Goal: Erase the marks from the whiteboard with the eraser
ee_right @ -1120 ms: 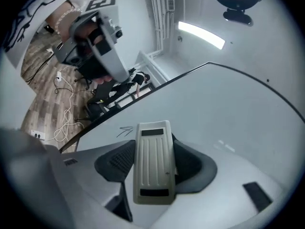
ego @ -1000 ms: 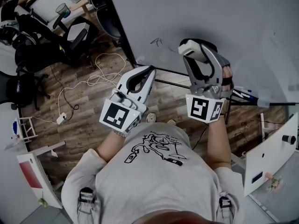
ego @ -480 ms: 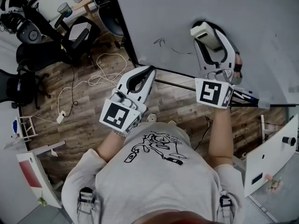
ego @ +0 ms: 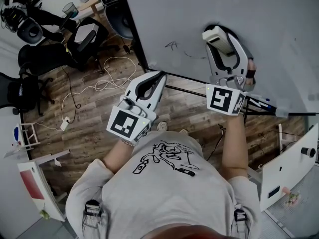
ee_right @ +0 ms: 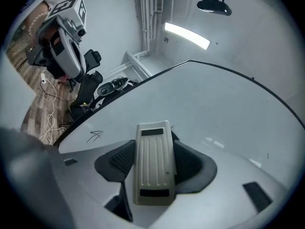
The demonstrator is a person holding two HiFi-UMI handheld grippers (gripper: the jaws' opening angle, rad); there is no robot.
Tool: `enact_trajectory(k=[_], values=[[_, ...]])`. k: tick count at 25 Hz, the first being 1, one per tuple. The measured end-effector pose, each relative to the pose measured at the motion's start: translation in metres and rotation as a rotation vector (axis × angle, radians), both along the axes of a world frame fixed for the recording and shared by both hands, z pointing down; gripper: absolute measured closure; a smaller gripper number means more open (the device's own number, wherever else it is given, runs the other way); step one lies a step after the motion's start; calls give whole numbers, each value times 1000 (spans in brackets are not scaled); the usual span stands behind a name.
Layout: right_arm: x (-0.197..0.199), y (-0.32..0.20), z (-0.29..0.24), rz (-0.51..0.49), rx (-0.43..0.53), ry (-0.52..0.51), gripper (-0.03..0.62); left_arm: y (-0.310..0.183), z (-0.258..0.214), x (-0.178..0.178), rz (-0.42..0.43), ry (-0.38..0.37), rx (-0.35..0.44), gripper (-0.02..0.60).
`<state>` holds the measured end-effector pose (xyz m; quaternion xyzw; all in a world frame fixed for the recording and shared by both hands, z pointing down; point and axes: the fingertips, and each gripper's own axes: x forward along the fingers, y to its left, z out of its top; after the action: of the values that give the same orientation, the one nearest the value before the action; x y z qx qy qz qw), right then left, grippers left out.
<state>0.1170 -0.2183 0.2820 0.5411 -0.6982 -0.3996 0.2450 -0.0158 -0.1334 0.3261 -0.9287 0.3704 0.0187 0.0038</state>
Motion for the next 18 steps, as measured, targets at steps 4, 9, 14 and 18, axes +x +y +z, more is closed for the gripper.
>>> enact_trajectory(k=[4,9,14,18], values=[[-5,-2,11,0,-4,16,335,0,-1,0,-1,0,1,558],[-12,-4,27,-3,-2,55,335,0,-2,-1,-4,3,0,558],[-23,-7,54,-14,-23,99,335,0,-1,-2,-8,4,-3,558],[-31,-9,73,-22,-34,122,335,0,-1,-4,-14,2,-5,558]])
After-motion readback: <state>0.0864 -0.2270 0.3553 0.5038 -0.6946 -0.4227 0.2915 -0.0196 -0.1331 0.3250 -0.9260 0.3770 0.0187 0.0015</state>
